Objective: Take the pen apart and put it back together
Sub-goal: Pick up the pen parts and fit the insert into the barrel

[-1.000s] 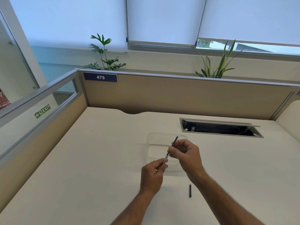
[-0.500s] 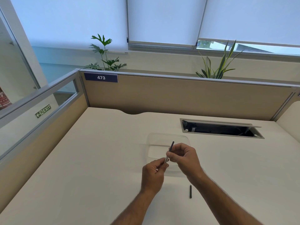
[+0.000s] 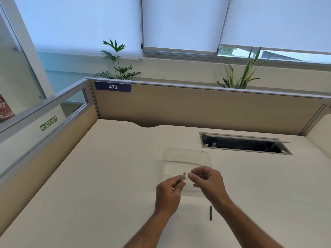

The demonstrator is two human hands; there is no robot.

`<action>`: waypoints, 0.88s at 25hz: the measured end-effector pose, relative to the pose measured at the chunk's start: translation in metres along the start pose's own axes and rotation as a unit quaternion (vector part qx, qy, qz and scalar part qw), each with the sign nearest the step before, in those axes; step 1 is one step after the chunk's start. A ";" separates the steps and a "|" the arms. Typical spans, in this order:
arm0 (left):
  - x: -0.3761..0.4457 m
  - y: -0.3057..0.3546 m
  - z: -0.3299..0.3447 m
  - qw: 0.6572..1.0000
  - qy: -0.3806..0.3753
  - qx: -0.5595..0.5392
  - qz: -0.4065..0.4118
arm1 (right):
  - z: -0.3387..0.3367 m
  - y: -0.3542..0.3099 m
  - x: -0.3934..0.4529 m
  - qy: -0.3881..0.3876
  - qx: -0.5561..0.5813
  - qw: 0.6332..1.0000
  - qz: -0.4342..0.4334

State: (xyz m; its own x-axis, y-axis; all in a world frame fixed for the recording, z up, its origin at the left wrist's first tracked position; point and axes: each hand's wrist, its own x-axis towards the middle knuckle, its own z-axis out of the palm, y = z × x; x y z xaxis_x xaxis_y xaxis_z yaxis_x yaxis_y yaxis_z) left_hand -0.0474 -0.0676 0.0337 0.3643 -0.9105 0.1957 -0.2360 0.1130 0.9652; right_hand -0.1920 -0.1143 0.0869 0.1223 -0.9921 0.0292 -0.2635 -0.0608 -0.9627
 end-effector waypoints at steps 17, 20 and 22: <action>-0.002 -0.002 -0.001 1.000 -0.008 0.018 0.005 | -0.051 0.078 -0.018 -0.069 -0.380 0.894 0.228; -0.002 -0.002 -0.001 1.000 -0.009 0.023 0.009 | -0.049 0.080 -0.015 -0.082 -0.343 0.905 0.237; -0.003 -0.002 -0.001 1.000 -0.010 0.023 0.006 | -0.050 0.079 -0.013 -0.088 -0.322 0.911 0.244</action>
State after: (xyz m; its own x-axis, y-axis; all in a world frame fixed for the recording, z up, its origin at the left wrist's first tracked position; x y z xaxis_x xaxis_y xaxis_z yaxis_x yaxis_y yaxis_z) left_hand -0.0469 -0.0641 0.0315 0.3432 -0.9172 0.2026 -0.2813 0.1054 0.9538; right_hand -0.2623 -0.1113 0.0234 -0.0220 -0.8886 -0.4581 -0.8269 0.2737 -0.4913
